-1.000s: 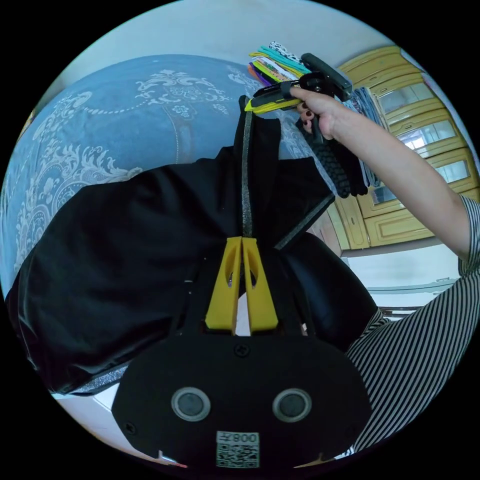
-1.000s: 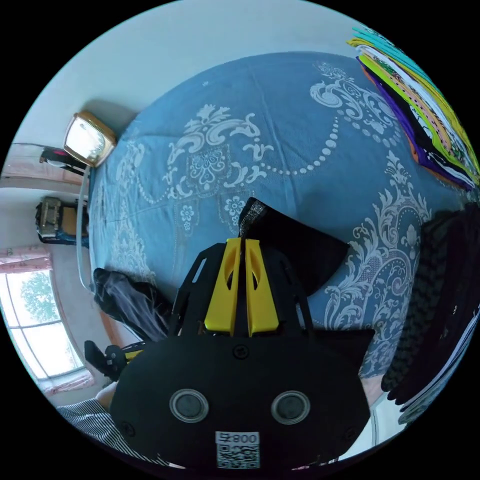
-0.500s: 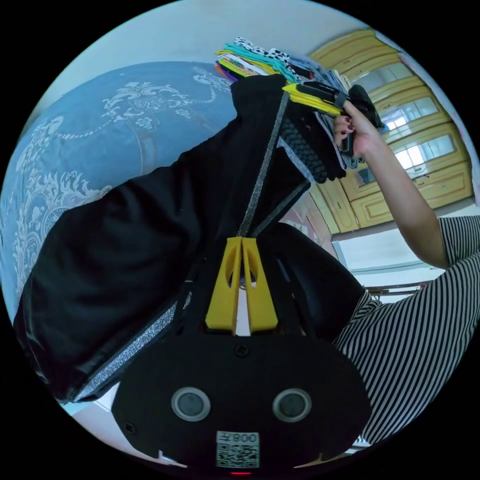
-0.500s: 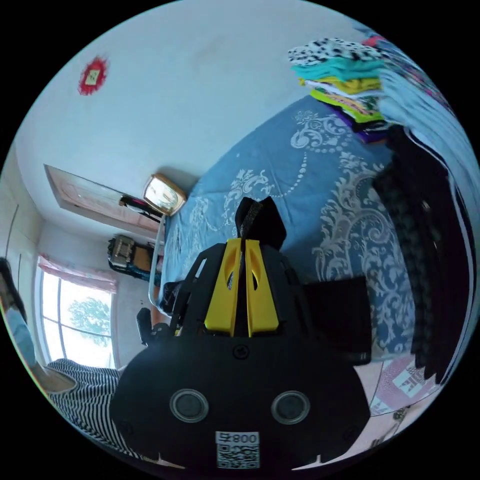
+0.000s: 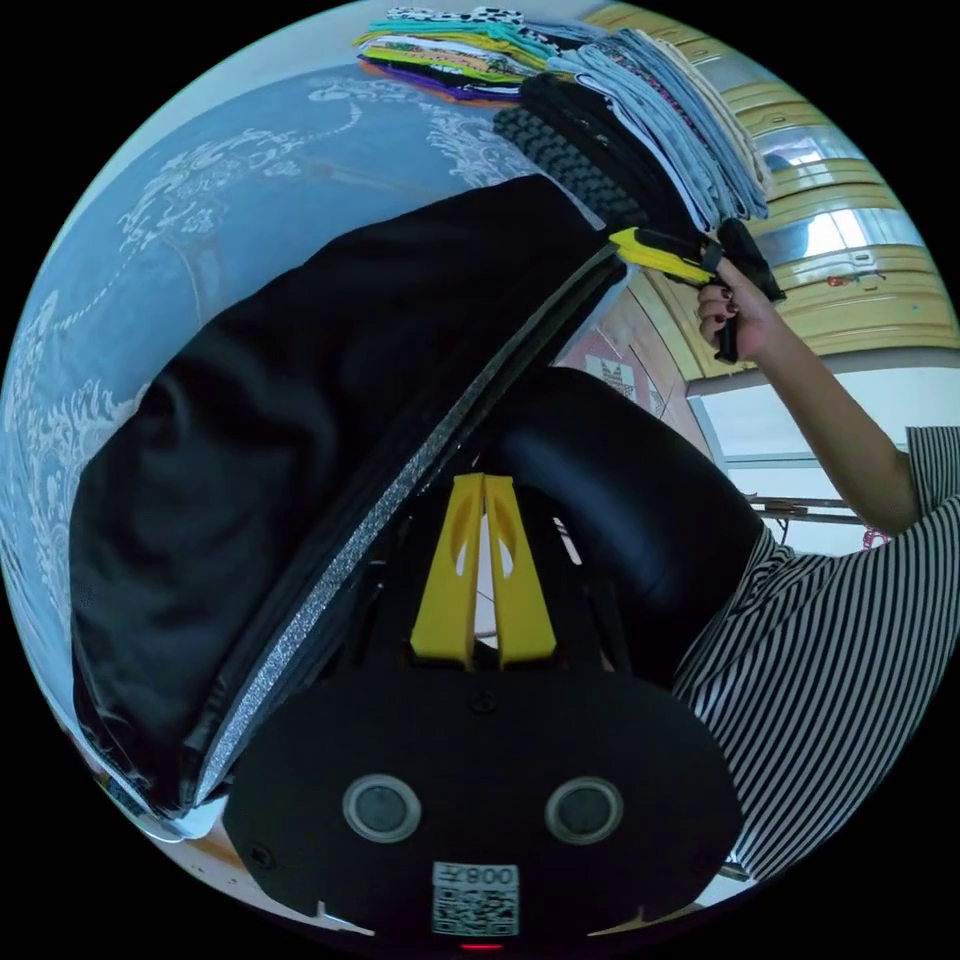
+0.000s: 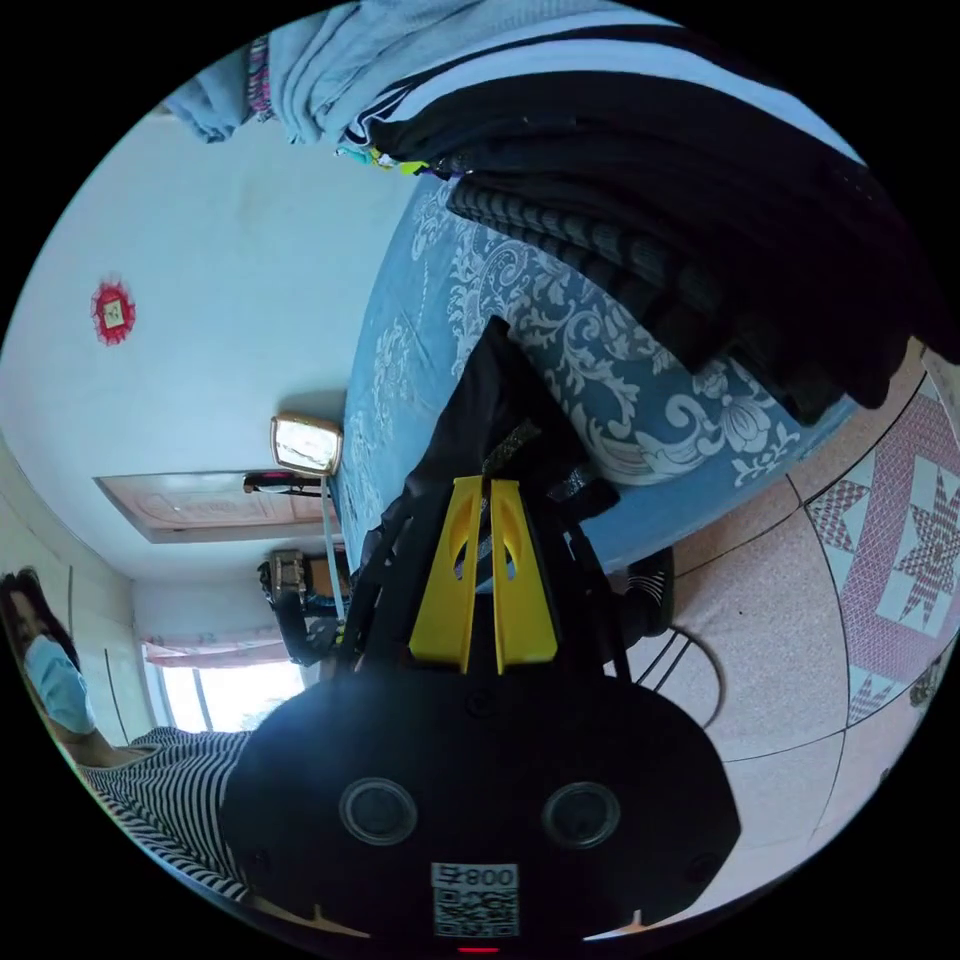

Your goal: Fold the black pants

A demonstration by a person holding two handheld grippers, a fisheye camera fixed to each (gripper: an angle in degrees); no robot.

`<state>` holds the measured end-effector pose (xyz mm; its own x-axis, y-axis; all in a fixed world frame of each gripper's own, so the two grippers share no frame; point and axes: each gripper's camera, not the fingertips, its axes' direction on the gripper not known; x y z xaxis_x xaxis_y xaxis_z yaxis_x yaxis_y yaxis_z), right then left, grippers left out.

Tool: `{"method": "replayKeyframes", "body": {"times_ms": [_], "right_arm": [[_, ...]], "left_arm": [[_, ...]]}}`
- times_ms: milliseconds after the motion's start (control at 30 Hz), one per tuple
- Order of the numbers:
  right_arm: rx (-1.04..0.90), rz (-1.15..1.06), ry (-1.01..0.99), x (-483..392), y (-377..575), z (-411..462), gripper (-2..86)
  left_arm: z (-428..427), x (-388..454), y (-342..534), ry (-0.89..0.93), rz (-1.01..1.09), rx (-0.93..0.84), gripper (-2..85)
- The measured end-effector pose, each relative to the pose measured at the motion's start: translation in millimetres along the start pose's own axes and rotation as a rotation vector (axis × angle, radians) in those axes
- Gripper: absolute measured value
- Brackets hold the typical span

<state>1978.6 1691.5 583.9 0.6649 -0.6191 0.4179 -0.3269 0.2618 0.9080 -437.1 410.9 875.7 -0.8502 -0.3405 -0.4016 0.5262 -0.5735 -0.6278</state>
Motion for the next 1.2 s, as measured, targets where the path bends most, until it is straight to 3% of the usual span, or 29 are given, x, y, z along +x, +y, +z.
{"method": "replayKeyframes", "body": {"times_ms": [467,733,900,1067,1200], "right_arm": [[-0.025,0.072,-0.099,20,55,-11,0.6],[-0.023,0.062,-0.068,-37,91,-20,0.0],[-0.160,-0.154,-0.010,-165,100,45,0.0],[-0.318,-0.381,0.064,-300,94,159,0.0],[-0.516,-0.620,0.126,-428,132,284,0.0]], "left_arm": [[-13,10,-70,-0.016,0.105,0.021,0.1],[-40,-43,-26,0.012,-0.091,0.100,0.1],[-56,-105,53,-0.057,-0.392,0.126,0.0],[-63,-127,93,-0.017,-0.446,0.118,0.0],[-96,-133,123,-0.103,-0.446,0.181,0.0]]}}
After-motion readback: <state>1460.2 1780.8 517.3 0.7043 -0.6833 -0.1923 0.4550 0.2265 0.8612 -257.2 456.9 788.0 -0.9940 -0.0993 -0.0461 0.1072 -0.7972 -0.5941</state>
